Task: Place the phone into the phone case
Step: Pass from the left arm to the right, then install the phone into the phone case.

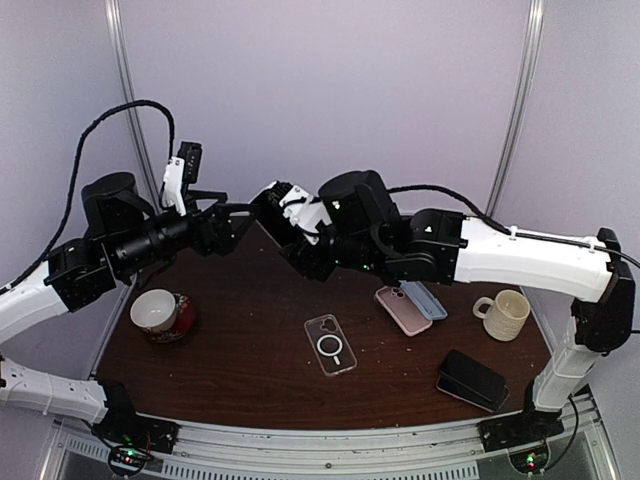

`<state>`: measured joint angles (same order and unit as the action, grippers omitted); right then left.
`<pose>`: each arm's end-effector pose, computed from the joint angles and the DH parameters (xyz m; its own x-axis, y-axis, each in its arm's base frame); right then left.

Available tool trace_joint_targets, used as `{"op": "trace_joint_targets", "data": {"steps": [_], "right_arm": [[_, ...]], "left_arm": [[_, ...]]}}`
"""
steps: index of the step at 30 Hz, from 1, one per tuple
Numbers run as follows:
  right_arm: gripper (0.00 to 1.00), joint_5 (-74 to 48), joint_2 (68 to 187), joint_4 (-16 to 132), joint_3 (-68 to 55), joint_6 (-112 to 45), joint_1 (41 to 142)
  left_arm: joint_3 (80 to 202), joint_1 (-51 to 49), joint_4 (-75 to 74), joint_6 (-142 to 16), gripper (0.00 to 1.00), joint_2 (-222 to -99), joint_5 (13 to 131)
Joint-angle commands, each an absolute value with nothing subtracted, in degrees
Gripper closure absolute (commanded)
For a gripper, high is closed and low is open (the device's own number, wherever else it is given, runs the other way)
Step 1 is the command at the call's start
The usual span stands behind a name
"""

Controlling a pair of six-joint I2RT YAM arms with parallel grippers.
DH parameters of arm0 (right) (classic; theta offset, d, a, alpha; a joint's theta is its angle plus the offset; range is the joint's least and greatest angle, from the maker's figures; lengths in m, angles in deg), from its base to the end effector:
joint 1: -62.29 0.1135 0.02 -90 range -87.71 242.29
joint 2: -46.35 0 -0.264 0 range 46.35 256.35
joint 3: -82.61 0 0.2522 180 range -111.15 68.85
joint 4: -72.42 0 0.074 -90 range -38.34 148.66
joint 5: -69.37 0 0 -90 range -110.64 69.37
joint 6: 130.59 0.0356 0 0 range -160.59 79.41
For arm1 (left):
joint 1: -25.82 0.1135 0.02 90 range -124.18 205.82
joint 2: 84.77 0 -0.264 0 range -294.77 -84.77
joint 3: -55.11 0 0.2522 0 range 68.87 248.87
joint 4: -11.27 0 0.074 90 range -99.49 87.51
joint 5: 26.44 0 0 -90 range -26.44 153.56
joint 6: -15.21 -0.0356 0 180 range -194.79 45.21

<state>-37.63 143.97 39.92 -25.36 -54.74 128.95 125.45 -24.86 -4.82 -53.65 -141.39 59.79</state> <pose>0.1693 0.3661 0.3797 0.0436 -0.4891 -0.8712 -0.7839 0.5238 -0.3333 0.1470 -0.1758 0.3892 -0.2878 -0.2165 -0.9329 0.6717 0.6487 -0.3578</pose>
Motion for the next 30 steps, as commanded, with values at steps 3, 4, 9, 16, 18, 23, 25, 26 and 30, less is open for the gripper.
{"op": "trace_joint_targets", "data": {"steps": [3, 4, 9, 16, 18, 23, 25, 26, 30], "right_arm": [[0.66, -43.15, 142.03, 37.0, -15.81, -28.43, 128.27], [0.67, -43.82, 142.29, 36.5, -14.7, -25.25, 128.22], [0.71, -43.44, 143.32, 39.69, -8.41, -13.65, 128.15], [0.79, -40.76, 148.86, 43.25, -3.85, -7.28, 128.13], [0.81, -40.69, 149.4, 46.1, -1.3, -5.23, 128.12], [0.89, -39.69, 151.28, 49.29, 2.44, -1.46, 128.32], [0.93, -39.9, 152.03, 48.83, 3.32, -0.48, 128.44], [0.94, -39.7, 152.38, 49.65, 4.04, -0.77, 128.58], [1.0, -40.0, 154.26, 49.2, 3.47, -1.29, 129.17]], "left_arm": [[128.25, -24.82, -24.31, -63.07, 0.02, -140.9, 46.77], [128.1, -24.73, -26.3, -63.11, 0.02, -141.3, 46.68], [123.86, -24.29, -28.1, -60.68, 0.02, -142.52, 50.3], [118.61, -23.58, -26.83, -56.98, 0.03, -144.94, 53.11], [117.69, -23.4, -26.3, -57.36, 0.02, -144.79, 53.39], [116.36, -22.51, -24.54, -58.76, 0.02, -144.37, 53.49], [115.95, -22.15, -23.78, -58.71, 0.03, -144.6, 53.87], [115.78, -21.91, -23.58, -58.59, 0.02, -144.62, 54.27], [115.66, -21.18, -23.02, -58.44, 0.02, -144.94, 55.65]]}}
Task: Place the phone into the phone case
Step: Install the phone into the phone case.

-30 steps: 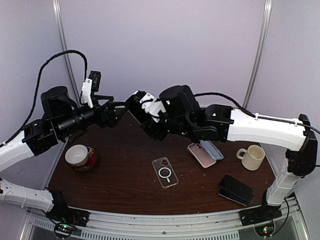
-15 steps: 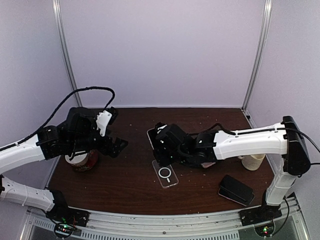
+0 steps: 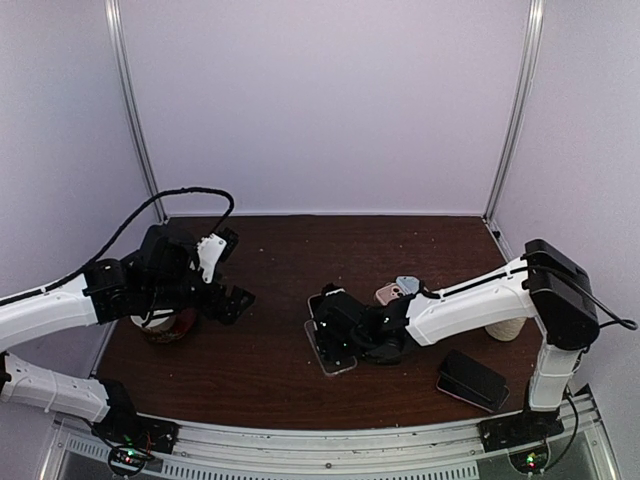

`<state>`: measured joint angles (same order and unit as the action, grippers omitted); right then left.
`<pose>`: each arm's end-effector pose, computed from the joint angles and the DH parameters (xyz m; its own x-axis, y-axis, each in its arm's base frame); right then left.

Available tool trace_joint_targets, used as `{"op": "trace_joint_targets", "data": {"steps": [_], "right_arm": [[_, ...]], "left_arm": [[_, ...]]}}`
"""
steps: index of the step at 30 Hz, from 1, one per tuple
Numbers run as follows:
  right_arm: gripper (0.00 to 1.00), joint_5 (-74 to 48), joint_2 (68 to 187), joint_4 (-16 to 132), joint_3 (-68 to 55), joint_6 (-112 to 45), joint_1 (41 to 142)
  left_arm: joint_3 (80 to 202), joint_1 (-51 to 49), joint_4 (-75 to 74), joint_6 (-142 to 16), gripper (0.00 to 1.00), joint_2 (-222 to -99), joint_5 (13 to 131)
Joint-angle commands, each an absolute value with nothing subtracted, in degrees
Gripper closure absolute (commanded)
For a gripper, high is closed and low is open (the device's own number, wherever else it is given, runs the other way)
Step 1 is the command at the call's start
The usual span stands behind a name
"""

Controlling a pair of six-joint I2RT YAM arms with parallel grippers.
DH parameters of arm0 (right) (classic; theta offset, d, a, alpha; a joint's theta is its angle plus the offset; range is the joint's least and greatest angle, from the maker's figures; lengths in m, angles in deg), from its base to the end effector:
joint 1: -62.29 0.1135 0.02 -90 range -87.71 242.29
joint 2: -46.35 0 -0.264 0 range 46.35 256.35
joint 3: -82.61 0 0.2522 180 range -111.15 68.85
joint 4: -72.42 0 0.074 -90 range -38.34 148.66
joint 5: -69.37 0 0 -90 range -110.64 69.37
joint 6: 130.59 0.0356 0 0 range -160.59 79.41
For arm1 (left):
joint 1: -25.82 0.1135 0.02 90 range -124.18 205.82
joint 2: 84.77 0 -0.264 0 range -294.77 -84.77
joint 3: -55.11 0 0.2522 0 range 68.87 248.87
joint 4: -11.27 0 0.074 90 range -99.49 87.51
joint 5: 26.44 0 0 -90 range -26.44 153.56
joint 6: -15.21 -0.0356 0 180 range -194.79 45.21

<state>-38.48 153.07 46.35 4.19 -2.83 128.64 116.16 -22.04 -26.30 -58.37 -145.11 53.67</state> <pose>0.1628 0.3445 0.1591 -0.7478 -0.2546 -0.6131 -0.4330 0.8871 0.1598 0.1581 -0.1656 0.2806 -0.5665 0.2110 -0.7966 0.4985 0.8575 -0.1273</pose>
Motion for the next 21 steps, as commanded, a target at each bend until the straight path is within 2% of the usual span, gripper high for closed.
{"op": "trace_joint_targets", "data": {"steps": [1, 14, 21], "right_arm": [[1.0, -40.29, 154.62, 48.15, 2.86, -0.82, 129.18], [1.0, -42.42, 155.24, 38.31, -2.14, 0.04, 131.46], [1.0, -41.89, 154.61, 40.83, -0.92, -0.08, 131.53]], "left_arm": [[115.7, -21.01, -23.02, -58.44, 0.03, -145.04, 55.84], [115.54, -18.91, -22.81, -57.66, 0.03, -145.24, 58.56], [115.57, -18.4, -22.75, -57.57, 0.03, -144.92, 59.16]]}}
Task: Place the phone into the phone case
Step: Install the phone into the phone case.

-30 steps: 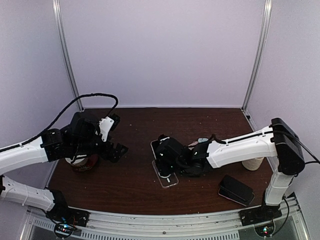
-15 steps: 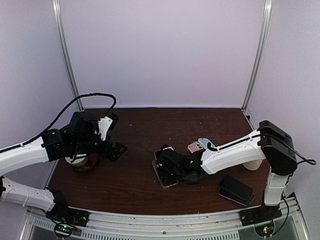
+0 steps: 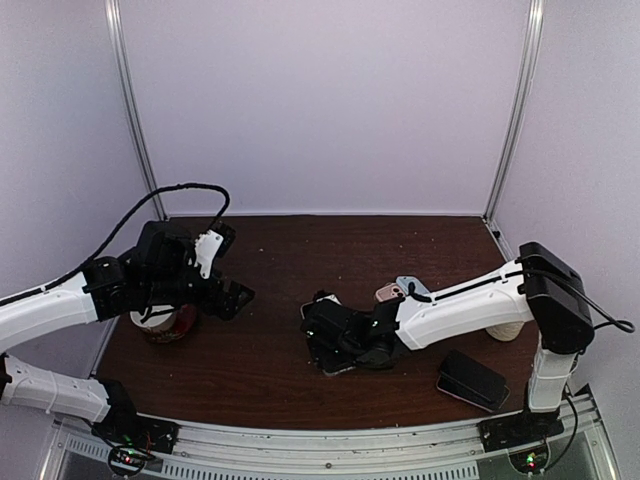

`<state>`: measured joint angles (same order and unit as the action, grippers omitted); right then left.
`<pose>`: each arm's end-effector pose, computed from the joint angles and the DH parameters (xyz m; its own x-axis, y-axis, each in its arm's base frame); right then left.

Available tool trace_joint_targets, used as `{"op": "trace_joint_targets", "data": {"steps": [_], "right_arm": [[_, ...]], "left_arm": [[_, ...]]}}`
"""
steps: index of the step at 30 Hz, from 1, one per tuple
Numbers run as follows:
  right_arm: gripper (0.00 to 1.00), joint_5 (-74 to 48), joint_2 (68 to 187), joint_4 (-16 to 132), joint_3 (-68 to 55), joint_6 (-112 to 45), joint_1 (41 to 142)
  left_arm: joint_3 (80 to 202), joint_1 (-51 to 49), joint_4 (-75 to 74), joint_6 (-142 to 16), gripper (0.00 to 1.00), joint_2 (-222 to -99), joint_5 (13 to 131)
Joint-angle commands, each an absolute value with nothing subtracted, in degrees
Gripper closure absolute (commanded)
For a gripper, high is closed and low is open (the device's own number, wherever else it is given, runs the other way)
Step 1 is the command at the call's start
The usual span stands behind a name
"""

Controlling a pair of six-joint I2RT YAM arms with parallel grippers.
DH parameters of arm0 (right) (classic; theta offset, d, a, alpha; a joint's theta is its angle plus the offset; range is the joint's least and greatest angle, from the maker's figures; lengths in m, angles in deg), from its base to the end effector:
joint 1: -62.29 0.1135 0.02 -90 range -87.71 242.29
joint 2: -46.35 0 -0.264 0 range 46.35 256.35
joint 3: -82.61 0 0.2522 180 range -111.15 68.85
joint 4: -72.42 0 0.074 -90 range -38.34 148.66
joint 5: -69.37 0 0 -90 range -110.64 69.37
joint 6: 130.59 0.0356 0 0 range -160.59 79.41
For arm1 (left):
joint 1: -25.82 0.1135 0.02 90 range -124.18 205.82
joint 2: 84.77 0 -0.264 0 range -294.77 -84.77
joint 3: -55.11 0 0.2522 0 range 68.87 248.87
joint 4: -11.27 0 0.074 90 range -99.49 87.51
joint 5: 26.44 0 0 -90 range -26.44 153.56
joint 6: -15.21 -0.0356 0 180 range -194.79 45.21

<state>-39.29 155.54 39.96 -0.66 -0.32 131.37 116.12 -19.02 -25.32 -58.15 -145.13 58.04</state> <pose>0.1499 0.3603 0.1609 -0.7653 -0.2870 -0.5761 -0.4330 0.8918 0.1310 0.1657 -0.1599 0.2816 -0.5839 0.1787 -0.7919 0.5004 0.8474 -0.1777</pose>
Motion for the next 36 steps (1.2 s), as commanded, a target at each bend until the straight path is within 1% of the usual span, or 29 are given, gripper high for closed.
{"op": "trace_joint_targets", "data": {"steps": [1, 6, 11, 24, 30, 34, 36], "right_arm": [[1.0, -41.75, 154.96, 41.45, -0.25, 0.46, 131.33], [1.0, -39.13, 155.61, 45.04, 2.43, 2.74, 130.76], [1.0, -38.49, 156.55, 42.73, 2.23, 2.97, 130.71], [1.0, -37.94, 158.66, 38.51, -0.65, -3.43, 129.4], [1.0, -36.1, 160.61, 36.38, -2.81, -2.21, 129.38], [0.96, -33.9, 159.82, 36.18, -2.01, 1.72, 129.36], [0.9, -33.43, 159.29, 34.42, -2.56, 3.22, 129.36]], "left_arm": [[115.52, -18.42, -22.74, -57.49, 0.02, -144.83, 59.24], [115.37, -18.38, -22.77, -57.48, 0.02, -144.76, 59.43], [115.4, -18.18, -22.57, -57.37, 0.03, -144.81, 59.93], [115.34, -17.88, -22.53, -57.3, 0.02, -144.66, 60.2], [115.32, -17.53, -22.23, -57.12, 0.03, -144.84, 60.82], [115.34, -17.27, -22.41, -57.12, 0.02, -144.89, 60.92], [115.36, -17.23, -22.31, -57.08, 0.02, -144.83, 60.93]]}}
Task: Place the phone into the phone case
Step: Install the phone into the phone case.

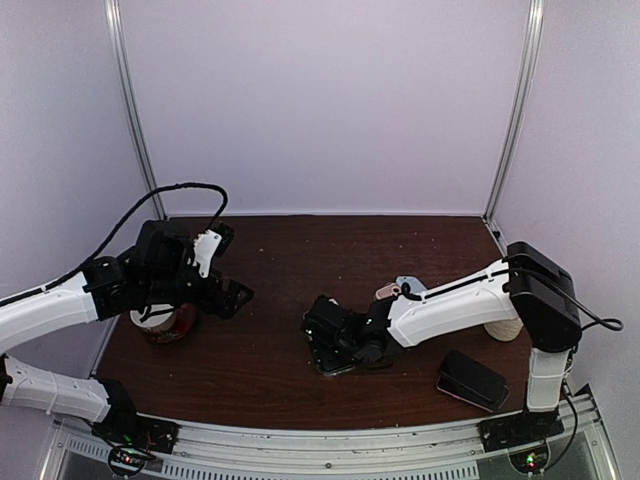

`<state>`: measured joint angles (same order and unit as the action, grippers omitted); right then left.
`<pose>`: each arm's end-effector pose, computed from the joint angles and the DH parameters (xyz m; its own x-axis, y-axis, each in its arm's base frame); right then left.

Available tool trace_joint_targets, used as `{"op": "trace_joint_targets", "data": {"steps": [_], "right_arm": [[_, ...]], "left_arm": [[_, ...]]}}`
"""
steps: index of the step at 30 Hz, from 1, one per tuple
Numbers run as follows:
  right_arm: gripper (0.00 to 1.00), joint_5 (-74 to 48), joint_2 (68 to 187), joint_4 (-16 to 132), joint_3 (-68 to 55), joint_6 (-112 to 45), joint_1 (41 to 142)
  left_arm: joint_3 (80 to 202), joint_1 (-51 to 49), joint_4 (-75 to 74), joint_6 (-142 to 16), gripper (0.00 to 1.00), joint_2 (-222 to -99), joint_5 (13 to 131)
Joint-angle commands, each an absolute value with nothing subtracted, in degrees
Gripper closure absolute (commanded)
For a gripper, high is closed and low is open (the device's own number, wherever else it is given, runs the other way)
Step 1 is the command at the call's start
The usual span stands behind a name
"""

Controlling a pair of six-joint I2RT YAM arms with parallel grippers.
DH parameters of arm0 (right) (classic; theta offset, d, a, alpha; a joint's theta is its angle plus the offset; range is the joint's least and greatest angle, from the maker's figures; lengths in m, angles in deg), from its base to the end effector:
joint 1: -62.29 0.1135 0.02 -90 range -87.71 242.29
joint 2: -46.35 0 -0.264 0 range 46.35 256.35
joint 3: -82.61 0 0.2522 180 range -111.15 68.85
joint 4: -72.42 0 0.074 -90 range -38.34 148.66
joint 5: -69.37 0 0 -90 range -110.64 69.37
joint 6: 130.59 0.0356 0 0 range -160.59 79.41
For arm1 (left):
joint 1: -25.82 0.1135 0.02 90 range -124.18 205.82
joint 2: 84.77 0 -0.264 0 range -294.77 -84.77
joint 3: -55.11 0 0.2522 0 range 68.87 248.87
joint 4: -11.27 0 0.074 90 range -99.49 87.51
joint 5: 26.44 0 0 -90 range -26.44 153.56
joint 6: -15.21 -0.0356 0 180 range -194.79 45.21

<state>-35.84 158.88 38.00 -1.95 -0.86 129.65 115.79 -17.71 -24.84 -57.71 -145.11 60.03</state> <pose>0.1603 0.3601 0.1431 -0.8017 -0.3198 -0.5050 -0.4309 0.8947 0.1174 0.1686 -0.1571 0.2804 -0.5964 0.1622 -0.7862 0.4980 0.8429 -0.2039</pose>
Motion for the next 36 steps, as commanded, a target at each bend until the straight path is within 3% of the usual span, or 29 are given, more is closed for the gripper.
{"op": "trace_joint_targets", "data": {"steps": [1, 3, 8, 11, 15, 19, 23, 28, 36], "right_arm": [[0.86, -33.32, 159.17, 33.68, -3.0, 3.48, 129.35], [0.77, -33.35, 158.56, 33.15, -3.17, 3.62, 129.35], [0.42, -33.93, 157.64, 32.38, -3.19, 3.11, 129.03], [0.27, -33.85, 157.48, 31.71, -3.69, 2.08, 128.86], [0.13, -32.22, 157.75, 30.06, -4.88, 0.19, 128.53], [0.04, -31.71, 156.78, 28.41, -5.19, -1.21, 127.94], [0.05, -31.36, 154.17, 26.45, -5.66, -2.47, 127.07], [0.16, -26.72, 148.9, 25.56, -3.57, -4.19, 124.76], [0.53, -19.25, 148.73, 24.41, -0.73, -3.32, 121.85]], "left_arm": [[115.32, -17.18, -22.29, -57.04, 0.03, -144.84, 61.0], [115.36, -17.12, -22.26, -56.95, 0.03, -144.99, 61.22], [115.43, -16.92, -22.43, -56.95, 0.03, -145.05, 61.45], [115.37, -16.83, -22.38, -56.98, 0.03, -144.94, 61.45], [115.37, -16.71, -22.42, -56.96, 0.03, -145.03, 61.62], [115.33, -16.64, -22.44, -56.95, 0.03, -145.03, 61.87], [115.34, -16.64, -22.39, -57.04, 0.02, -145.04, 61.93], [115.29, -16.59, -22.57, -57.04, 0.02, -145.04, 61.89], [115.44, -16.64, -22.91, -57.13, 0.02, -145.42, 61.79]]}}
